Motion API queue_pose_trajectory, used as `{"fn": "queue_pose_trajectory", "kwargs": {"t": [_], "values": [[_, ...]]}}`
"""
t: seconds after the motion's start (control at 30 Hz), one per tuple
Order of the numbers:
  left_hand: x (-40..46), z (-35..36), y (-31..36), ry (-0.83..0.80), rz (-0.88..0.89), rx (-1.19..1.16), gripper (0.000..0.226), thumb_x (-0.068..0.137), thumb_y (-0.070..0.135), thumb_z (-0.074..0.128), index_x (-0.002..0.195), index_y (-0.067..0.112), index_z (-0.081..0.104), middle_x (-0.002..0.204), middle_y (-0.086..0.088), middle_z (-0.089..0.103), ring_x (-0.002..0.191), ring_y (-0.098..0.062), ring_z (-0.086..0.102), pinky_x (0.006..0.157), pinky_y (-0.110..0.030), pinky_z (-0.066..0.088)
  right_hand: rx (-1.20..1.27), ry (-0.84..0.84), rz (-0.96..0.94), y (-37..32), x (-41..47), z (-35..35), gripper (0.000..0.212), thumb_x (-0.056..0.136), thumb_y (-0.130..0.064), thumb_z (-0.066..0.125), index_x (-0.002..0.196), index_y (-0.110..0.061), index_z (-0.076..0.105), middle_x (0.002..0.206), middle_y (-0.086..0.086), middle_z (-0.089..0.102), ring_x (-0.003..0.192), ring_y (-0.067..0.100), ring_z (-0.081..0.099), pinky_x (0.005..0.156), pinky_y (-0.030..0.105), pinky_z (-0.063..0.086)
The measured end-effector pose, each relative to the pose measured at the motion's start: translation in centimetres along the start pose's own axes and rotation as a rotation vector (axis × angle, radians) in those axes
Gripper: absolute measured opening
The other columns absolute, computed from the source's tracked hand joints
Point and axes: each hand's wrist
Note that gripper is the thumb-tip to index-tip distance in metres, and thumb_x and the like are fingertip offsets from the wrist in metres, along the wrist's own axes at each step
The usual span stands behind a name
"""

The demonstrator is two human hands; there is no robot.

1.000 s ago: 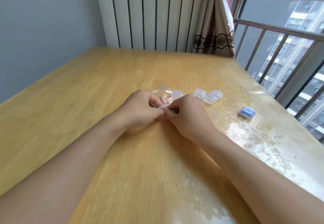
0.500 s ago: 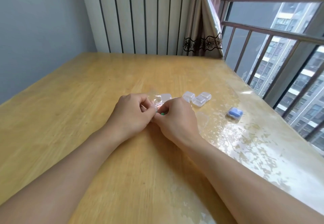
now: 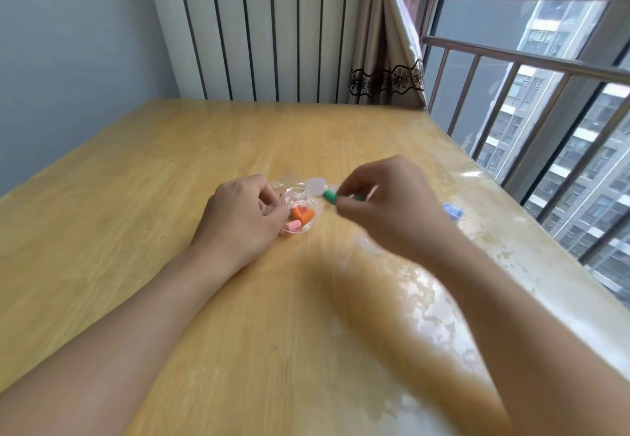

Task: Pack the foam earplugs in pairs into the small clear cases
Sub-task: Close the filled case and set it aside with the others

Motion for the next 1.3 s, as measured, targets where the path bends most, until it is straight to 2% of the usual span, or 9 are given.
{"fn": "queue_pose_trajectory", "kwargs": {"t": [0.2,0.33,0.47,0.67,0.8,0.9,1.03,1.2,1.3], "values": [[-1.7,-0.8,2.3,0.091,0.353,-0.072,0.030,0.072,0.042,0.070,0.096,0.025,0.065,0.097,0.012,0.055,0.086,-0.008,0.050,0.075,-0.025,0.042,0.237,-0.154,0.262,4.1,-0.6,-4.3,0.013,0.081,-0.025,0.082,0.076,-0.013,0.080,0.056,0.002,0.063,0.046,0.005,0.049,0.052,0.025,0.039],[-3.7,1.0,4.4,-0.263,0.546,-0.045,0.042,0.079,0.045,0.071,0.119,0.034,0.067,0.105,0.019,0.054,0.085,0.007,0.050,0.078,-0.024,0.048,0.248,-0.201,0.256,4.8,-1.4,-2.8,0.013,0.081,-0.019,0.081,0.072,-0.010,0.079,0.051,-0.005,0.061,0.049,0.007,0.053,0.048,0.019,0.041],[-3.5,2.7,4.2,-0.306,0.516,-0.029,0.022,0.083,0.042,0.069,0.102,0.032,0.073,0.100,0.017,0.061,0.080,-0.003,0.060,0.071,-0.033,0.055,0.132,-0.163,0.195,5.0,-1.2,-2.0,0.013,0.078,-0.013,0.075,0.066,-0.016,0.078,0.047,-0.003,0.061,0.047,0.007,0.051,0.048,0.025,0.041],[-3.5,3.1,4.1,-0.315,0.506,-0.104,0.007,0.083,0.033,0.079,0.084,0.026,0.079,0.088,0.013,0.068,0.071,0.002,0.060,0.062,-0.017,0.048,0.026,-0.179,0.134,4.9,-1.3,-1.4,0.015,0.081,-0.011,0.072,0.068,-0.019,0.075,0.036,-0.024,0.048,0.041,-0.002,0.049,0.038,0.011,0.030],[-3.7,3.2,4.5,-0.249,0.425,-0.169,0.005,0.077,0.017,0.083,0.076,0.019,0.079,0.073,0.010,0.070,0.073,-0.006,0.063,0.061,-0.016,0.049,-0.001,-0.129,0.113,4.6,-1.8,-0.8,0.013,0.079,-0.015,0.074,0.067,-0.020,0.075,0.043,-0.019,0.055,0.045,-0.001,0.051,0.042,0.012,0.033],[-3.7,3.1,4.6,-0.233,0.371,-0.197,0.012,0.073,0.009,0.084,0.070,0.018,0.078,0.066,0.009,0.072,0.073,-0.003,0.067,0.063,-0.008,0.045,-0.055,-0.185,0.087,4.2,-2.2,-0.2,0.008,0.079,-0.021,0.078,0.072,-0.017,0.078,0.062,-0.006,0.068,0.054,0.006,0.059,0.051,0.027,0.048],[-3.7,2.8,4.5,-0.276,0.331,-0.273,0.011,0.072,0.013,0.088,0.073,0.017,0.078,0.067,0.008,0.073,0.066,-0.003,0.068,0.061,-0.007,0.047,0.064,-0.275,0.152,4.9,-1.6,-0.9,0.008,0.079,-0.022,0.078,0.072,-0.020,0.079,0.062,-0.006,0.069,0.046,0.000,0.053,0.044,0.017,0.041],[-3.7,3.0,4.5,-0.318,0.299,-0.341,0.030,0.077,0.014,0.085,0.105,0.018,0.077,0.075,0.008,0.071,0.067,0.000,0.065,0.068,-0.005,0.047,0.189,-0.359,0.208,5.3,-1.2,-1.3,0.009,0.083,-0.023,0.078,0.076,-0.018,0.080,0.062,0.000,0.065,0.057,0.014,0.057,0.056,0.031,0.046],[-3.6,3.1,4.5,-0.329,0.394,-0.238,0.018,0.081,0.024,0.082,0.099,0.023,0.080,0.075,0.011,0.068,0.074,-0.006,0.064,0.066,-0.010,0.048,0.313,-0.439,0.265,5.5,-0.9,-2.4,0.003,0.086,-0.013,0.078,0.085,-0.011,0.080,0.068,0.006,0.065,0.063,0.014,0.058,0.056,0.023,0.047]]}}
Point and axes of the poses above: each hand's wrist, its own x-axis towards the middle knuckle, its own z-axis out of the palm, y = z × x
